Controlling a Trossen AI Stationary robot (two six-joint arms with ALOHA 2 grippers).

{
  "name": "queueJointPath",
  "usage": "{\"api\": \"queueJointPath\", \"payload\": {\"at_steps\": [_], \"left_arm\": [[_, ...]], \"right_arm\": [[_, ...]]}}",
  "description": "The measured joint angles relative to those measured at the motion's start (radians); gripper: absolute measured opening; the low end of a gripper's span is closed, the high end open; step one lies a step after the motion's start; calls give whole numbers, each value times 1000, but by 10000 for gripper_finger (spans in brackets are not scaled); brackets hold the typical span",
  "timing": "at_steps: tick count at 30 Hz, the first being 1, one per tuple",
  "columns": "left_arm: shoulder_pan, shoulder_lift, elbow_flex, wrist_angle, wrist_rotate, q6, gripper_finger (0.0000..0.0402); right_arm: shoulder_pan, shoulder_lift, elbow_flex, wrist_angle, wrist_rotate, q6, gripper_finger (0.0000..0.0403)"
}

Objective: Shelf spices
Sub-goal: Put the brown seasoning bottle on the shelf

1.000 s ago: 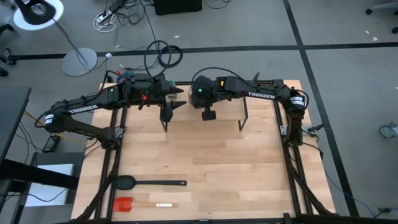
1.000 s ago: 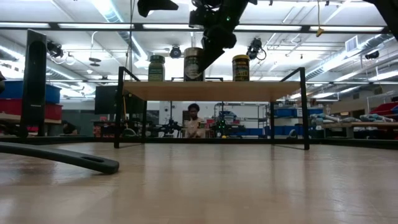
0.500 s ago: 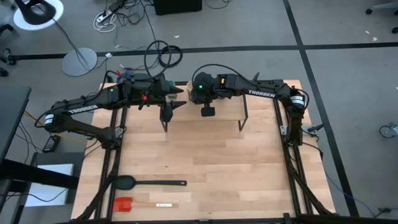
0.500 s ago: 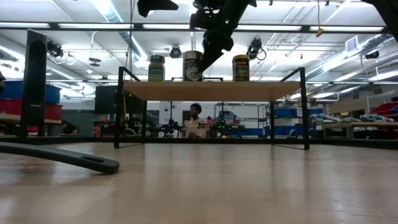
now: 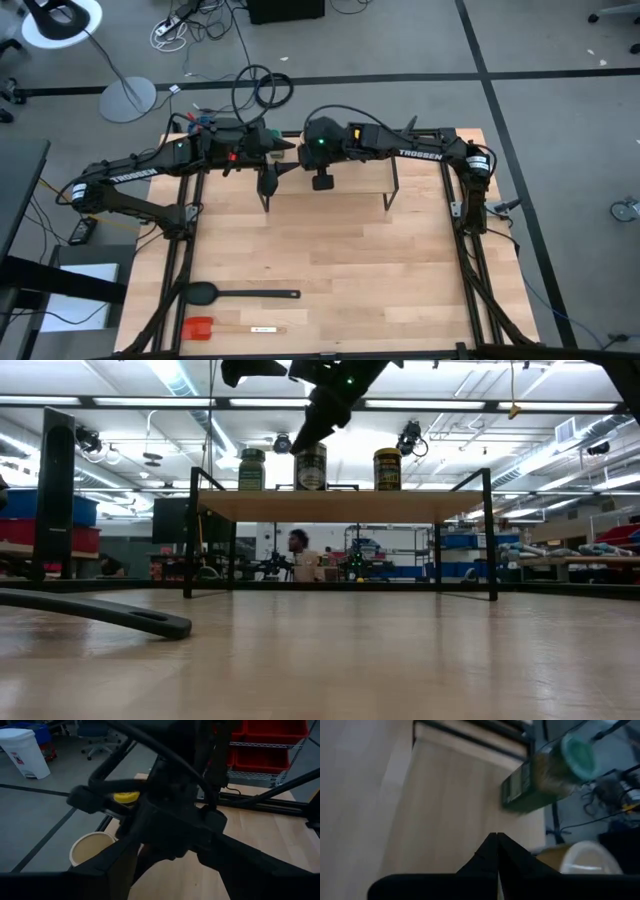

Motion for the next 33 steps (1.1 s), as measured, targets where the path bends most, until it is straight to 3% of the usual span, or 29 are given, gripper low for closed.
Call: {"api": "queueJointPath", "payload": {"at_steps": [10,33], "left_arm": [[0,0,0,1,-10,-8,254],[0,0,0,-1,-10,-21,254]], "right_arm": [[-3,0,0,75,88,-2,0],[-6,0,1,24,203,32,0]]}}
